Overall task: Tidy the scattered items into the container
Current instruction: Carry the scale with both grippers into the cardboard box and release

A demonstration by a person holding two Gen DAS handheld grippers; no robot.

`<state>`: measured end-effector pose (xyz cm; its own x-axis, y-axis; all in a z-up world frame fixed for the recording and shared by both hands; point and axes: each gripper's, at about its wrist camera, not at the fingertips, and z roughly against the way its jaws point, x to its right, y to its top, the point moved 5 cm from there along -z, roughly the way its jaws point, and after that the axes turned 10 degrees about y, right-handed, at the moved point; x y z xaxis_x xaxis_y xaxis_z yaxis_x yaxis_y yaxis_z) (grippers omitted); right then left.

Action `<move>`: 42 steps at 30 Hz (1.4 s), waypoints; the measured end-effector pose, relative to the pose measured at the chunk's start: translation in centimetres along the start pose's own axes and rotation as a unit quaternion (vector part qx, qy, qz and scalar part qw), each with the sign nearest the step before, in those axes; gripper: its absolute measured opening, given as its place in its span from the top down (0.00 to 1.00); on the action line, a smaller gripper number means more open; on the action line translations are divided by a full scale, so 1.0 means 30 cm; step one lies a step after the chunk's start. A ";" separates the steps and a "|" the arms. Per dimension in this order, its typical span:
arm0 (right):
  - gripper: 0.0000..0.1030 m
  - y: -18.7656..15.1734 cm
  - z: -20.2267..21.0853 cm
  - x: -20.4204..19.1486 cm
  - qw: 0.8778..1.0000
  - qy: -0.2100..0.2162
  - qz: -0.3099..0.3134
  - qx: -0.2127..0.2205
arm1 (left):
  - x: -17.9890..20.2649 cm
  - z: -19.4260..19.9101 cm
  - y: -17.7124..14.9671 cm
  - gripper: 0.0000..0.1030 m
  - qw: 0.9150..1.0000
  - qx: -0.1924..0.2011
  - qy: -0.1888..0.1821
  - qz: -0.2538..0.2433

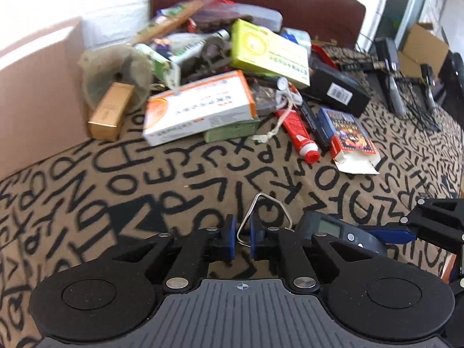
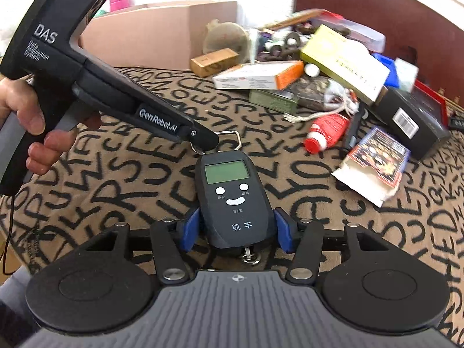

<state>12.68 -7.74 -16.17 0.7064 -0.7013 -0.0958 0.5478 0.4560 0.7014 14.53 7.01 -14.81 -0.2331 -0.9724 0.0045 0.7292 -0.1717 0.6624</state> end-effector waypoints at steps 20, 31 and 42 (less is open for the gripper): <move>0.43 0.654 -0.017 -0.262 0.971 0.095 0.194 0.105 | -0.536 0.481 0.295 0.96 0.967 0.173 0.149 0.108; 0.43 1.039 -0.257 -0.285 0.965 0.114 0.216 0.095 | -0.902 0.360 0.523 0.95 0.960 0.165 0.155 0.165; 0.44 1.103 -0.597 -0.133 0.979 0.115 0.165 0.033 | -1.087 -0.065 0.567 0.91 0.966 0.089 0.124 0.208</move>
<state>36.00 19.97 -5.24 0.9267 -0.3758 -0.0079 0.2477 0.5946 0.7649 35.80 35.50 -5.15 0.2327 -0.9633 0.1336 0.5988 0.2502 0.7608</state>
